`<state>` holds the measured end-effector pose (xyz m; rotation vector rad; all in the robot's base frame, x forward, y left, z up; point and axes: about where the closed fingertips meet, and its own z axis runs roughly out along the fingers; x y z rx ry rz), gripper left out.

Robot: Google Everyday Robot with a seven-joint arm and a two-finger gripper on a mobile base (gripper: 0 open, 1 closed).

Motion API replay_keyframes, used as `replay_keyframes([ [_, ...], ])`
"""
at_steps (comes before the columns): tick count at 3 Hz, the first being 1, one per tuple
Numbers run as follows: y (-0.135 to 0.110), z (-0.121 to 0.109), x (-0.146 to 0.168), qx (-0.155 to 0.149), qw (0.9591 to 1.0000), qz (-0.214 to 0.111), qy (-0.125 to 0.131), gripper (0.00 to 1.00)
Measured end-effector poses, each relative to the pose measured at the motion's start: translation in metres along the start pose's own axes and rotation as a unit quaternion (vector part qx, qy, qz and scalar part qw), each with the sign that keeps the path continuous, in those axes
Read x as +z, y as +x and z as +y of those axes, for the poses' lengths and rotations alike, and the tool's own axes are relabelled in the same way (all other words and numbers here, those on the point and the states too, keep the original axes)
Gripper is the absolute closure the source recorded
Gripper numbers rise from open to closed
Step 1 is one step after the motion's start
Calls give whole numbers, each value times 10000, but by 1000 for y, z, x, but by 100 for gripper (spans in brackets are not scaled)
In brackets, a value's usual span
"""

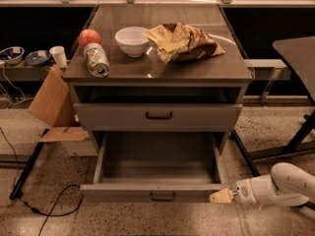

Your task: Close middle drawer

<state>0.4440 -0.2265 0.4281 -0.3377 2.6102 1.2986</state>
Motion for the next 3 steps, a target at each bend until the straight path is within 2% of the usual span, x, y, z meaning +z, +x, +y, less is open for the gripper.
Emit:
replay_keyframes([
  [1, -4, 4, 4, -20, 10000, 7, -21, 100],
  [2, -28, 14, 24, -66, 9999, 100, -49, 100],
  [3, -27, 15, 23, -66, 9999, 102, -49, 100],
])
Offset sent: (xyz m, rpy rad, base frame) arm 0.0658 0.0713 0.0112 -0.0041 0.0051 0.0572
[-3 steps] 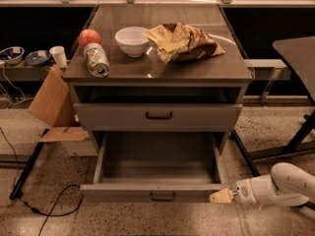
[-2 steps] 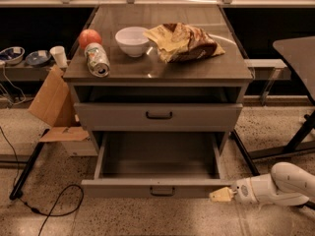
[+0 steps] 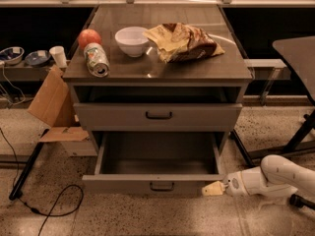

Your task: Close middle drawer

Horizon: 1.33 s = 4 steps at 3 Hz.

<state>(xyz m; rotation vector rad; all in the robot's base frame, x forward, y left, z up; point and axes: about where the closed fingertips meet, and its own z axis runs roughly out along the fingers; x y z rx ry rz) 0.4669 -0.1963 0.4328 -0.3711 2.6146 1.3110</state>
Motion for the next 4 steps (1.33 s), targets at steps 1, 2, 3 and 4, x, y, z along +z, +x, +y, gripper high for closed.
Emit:
replay_keyframes([
  [1, -19, -3, 8, 10, 10000, 49, 25, 100],
  [2, -33, -6, 15, 24, 9999, 109, 50, 100],
  [3, -47, -6, 23, 19, 9998, 182, 85, 100],
  [4, -64, -7, 31, 28, 9994, 294, 180, 100],
])
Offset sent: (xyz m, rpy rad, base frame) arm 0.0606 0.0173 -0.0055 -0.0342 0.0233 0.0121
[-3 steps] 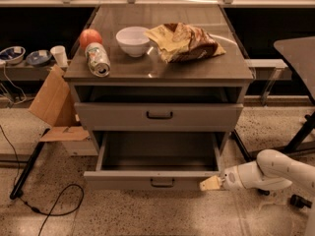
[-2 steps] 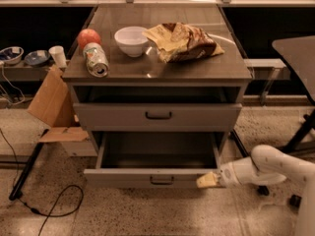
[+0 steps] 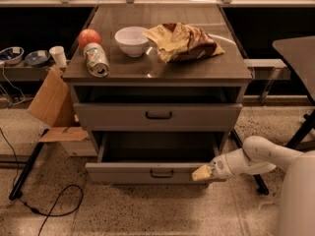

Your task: Close middle drawer

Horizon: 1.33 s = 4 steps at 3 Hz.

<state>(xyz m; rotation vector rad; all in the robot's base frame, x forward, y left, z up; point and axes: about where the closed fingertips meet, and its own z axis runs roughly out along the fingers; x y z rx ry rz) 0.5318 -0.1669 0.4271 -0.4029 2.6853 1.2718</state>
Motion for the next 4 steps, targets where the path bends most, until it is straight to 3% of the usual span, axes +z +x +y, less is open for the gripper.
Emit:
replay_keyframes([
  [2, -24, -6, 3, 92, 9997, 127, 197, 100],
  [4, -59, -23, -5, 375, 9988, -244, 174, 100],
])
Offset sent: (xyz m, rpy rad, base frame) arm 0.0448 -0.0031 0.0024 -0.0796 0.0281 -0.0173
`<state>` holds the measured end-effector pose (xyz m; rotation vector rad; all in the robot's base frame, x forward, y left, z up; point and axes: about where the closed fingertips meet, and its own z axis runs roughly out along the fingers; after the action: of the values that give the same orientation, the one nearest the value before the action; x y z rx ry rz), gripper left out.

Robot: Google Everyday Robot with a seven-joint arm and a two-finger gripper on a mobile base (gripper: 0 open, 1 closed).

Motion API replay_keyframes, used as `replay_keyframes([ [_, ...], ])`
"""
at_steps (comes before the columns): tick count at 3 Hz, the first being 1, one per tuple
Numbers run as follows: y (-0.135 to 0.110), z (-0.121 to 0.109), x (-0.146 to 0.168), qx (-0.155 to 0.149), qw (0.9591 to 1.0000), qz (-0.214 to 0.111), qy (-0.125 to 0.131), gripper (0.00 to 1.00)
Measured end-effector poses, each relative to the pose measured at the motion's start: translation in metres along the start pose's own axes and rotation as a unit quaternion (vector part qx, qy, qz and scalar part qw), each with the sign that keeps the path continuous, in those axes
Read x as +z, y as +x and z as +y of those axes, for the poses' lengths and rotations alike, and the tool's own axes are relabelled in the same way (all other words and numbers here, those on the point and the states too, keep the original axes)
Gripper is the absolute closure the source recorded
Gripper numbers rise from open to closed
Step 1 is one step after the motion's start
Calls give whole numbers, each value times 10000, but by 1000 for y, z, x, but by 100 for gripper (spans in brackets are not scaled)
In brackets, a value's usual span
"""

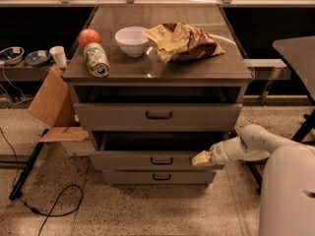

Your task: Close middle drawer

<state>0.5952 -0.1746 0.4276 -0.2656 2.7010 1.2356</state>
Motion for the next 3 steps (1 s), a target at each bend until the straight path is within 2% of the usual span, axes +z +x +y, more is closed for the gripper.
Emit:
replay_keyframes([
  [1, 0, -7, -4, 113, 9999, -93, -24, 100],
  [2, 5, -44, -22, 555, 9978, -358, -32, 100],
  [3, 7, -72, -30, 863, 9947, -550, -74, 100],
])
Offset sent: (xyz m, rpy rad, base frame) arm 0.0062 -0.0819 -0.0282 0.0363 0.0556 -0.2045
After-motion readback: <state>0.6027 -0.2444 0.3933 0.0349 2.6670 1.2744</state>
